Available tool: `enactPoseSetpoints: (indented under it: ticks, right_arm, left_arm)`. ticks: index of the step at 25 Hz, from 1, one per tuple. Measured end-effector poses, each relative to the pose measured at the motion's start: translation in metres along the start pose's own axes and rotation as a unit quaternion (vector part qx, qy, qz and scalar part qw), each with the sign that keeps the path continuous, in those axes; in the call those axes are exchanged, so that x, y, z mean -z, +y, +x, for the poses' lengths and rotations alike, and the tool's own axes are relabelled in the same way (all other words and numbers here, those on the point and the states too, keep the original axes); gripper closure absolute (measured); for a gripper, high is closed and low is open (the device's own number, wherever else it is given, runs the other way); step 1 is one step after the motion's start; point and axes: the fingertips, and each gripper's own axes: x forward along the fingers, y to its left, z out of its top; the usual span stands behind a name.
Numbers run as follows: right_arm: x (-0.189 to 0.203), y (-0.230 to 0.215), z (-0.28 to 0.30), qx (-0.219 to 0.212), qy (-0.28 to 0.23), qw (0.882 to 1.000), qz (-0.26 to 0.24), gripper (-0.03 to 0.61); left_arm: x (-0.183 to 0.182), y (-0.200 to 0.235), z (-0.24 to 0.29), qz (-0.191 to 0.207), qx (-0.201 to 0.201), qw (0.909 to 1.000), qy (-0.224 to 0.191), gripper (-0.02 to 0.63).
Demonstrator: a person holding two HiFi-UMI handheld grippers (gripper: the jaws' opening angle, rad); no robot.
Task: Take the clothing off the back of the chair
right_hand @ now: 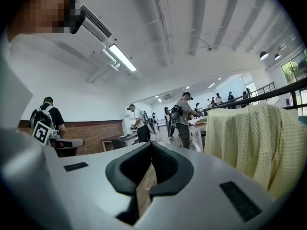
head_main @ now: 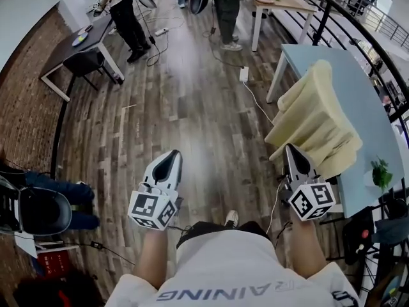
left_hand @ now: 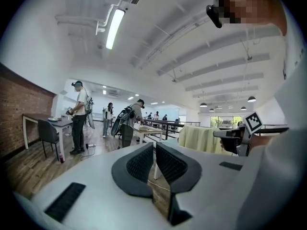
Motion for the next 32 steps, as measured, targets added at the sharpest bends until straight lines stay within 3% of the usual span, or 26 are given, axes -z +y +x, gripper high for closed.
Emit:
enactPoseSetpoints:
  ticks: [8, 15, 21, 28, 32]
  right_arm:
    - [-0.015, -0.044, 0.050, 0.048, -0.007, 0.999, -0.014, 0.555]
    - [-0.027, -0.084, 0.092, 0.162, -0.022, 0.987, -0.006, 0.555]
    - [-0.053, -0.111, 0.096, 0.261, -0.062, 0.963, -0.010, 0.555]
    - [-0.067, -0.129, 0.030, 0.406, -0.102, 0.908, -0.008, 0.555]
    - [-0.069, -0.138, -0.014, 0.461, -0.105, 0.881, 0.002, 0.555]
  left_arm:
    - [-0.012, 0.023, 0.098, 0.003, 0.047, 0.9989, 0.005, 0.568]
    - [-0.018, 0.049, 0.222, -0.002, 0.161, 0.9868, 0.023, 0.568]
    - [-0.039, 0.038, 0.312, 0.018, 0.273, 0.9616, 0.026, 0.568]
    - [-0.042, -0.012, 0.371, 0.029, 0.398, 0.9158, 0.045, 0.568]
    - [-0.038, -0.061, 0.389, 0.032, 0.454, 0.8888, 0.055, 0.568]
